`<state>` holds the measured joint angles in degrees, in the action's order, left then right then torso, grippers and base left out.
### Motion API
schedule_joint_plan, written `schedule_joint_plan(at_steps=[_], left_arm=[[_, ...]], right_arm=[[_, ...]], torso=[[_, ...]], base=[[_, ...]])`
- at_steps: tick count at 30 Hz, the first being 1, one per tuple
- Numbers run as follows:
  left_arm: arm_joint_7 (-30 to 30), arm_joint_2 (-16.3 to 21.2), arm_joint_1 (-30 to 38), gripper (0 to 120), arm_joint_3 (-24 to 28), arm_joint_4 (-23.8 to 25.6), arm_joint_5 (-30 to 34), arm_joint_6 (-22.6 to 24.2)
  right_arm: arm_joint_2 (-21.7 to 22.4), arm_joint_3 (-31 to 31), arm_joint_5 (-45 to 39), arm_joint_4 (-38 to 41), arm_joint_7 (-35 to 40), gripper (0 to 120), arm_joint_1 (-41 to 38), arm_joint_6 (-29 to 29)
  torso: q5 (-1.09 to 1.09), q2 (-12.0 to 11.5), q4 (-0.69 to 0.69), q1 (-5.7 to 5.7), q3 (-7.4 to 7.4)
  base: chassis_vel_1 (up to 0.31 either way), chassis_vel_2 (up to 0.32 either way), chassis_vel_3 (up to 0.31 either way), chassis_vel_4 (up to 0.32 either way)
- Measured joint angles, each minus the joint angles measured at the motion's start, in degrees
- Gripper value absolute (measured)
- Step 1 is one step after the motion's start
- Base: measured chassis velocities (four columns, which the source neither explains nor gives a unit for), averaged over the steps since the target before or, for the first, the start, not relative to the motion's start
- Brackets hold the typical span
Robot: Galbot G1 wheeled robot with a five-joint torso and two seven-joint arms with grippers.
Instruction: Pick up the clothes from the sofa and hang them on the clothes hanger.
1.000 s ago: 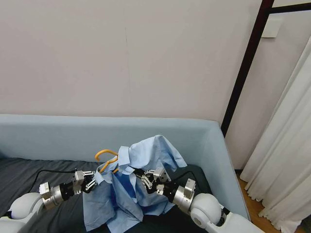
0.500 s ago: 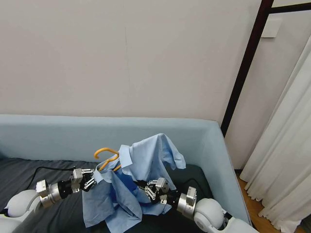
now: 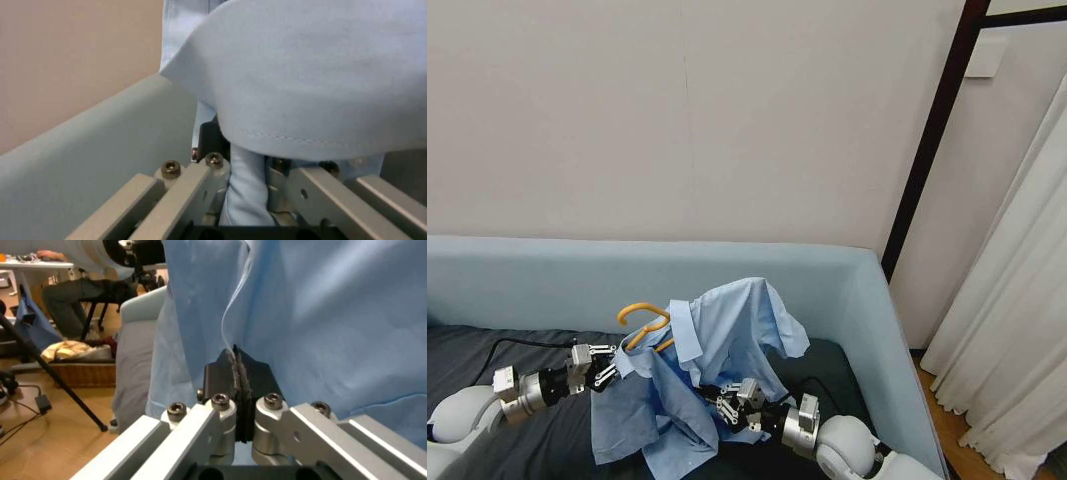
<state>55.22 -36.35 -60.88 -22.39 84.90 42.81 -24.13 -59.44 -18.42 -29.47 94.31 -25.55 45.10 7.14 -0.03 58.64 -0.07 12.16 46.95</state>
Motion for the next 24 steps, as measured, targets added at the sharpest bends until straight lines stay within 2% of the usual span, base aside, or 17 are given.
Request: schedule_joint_plan(at_steps=[10, 13, 14, 16, 18, 19, 20, 21, 22, 24], left_arm=[[0.12, 0.29, 0.03, 1, 0.01, 0.04, 0.28, 0.02], [0.3, 0.49, 0.05, 1, -0.01, -0.01, 0.44, 0.02], [0.51, 0.64, 0.1, 1, -0.02, -0.15, 0.48, 0.02], [0.98, 0.89, 0.33, 1, -0.03, -0.73, 0.47, 0.02], [1.02, 0.94, 0.39, 1, -0.03, -0.86, 0.47, 0.02], [1.11, 1.04, 0.49, 1, -0.03, -1.08, 0.46, 0.02], [1.15, 1.31, 0.79, 1, 0.05, -1.48, 0.48, 0.02], [1.17, 1.5, 1.11, 1, 0.18, -1.69, 0.59, 0.02], [1.17, 1.5, 1.11, 1, 0.18, -1.69, 0.59, 0.02], [1.35, 1.91, 1.57, 1, 0.33, -1.84, 1.07, 0.08]], right_arm=[[0.31, -0.4, 0.81, 0.54, 1.88, 0, 0.57, 1.48], [0.74, -0.36, 0.22, 1.35, 2.95, 5, 0.59, 2.35], [1.07, 0.01, -0.44, 2.05, 2.64, 10, 0.59, 2.94], [1.83, 1.83, -4.18, 3.84, -3.3, 22, 0.56, 4.23], [2.04, 2.43, -5.42, 4.32, -5.54, 23, 0.53, 4.45], [2.55, 3.76, -7.58, 5.25, -10.42, 28, 0.43, 4.75], [3.78, 6.2, -10.27, 6.98, -19.75, 35, 0.08, 4.89], [4.91, 7.83, -11.69, 8.24, -25.29, 40, -0.28, 4.9], [4.91, 7.83, -11.69, 8.24, -25.29, 40, -0.28, 4.9], [6.46, 10.24, -13.69, 9.76, -29.22, 50, -0.88, 4.7]], torso=[[0.0, 0.0, 0.0, 0.0, 0.0], [0.0, 0.0, 0.0, 0.0, 0.0], [0.01, 0.0, 0.0, 0.0, 0.0], [0.01, 0.0, 0.0, 0.0, 0.0], [0.0, 0.0, 0.0, 0.0, 0.0], [0.01, 0.0, 0.0, 0.0, 0.0], [0.0, 0.0, 0.0, -0.01, 0.0], [0.0, 0.0, 0.0, 0.0, 0.0], [0.0, 0.0, 0.0, 0.0, 0.0], [0.0, 0.0, -0.01, 0.0, 0.0]], base=[[0.0, 0.0, 0.0, 0.0], [0.0, 0.0, 0.0, 0.0], [0.0, 0.0, 0.0, 0.0], [0.0, 0.0, 0.0, 0.0], [0.0, 0.0, 0.0, 0.0], [0.0, 0.0, 0.0, 0.0], [0.0, 0.0, 0.0, 0.0], [0.0, 0.0, 0.0, 0.0], [0.0, 0.0, 0.0, 0.0], [0.0, 0.0, 0.0, 0.0]])
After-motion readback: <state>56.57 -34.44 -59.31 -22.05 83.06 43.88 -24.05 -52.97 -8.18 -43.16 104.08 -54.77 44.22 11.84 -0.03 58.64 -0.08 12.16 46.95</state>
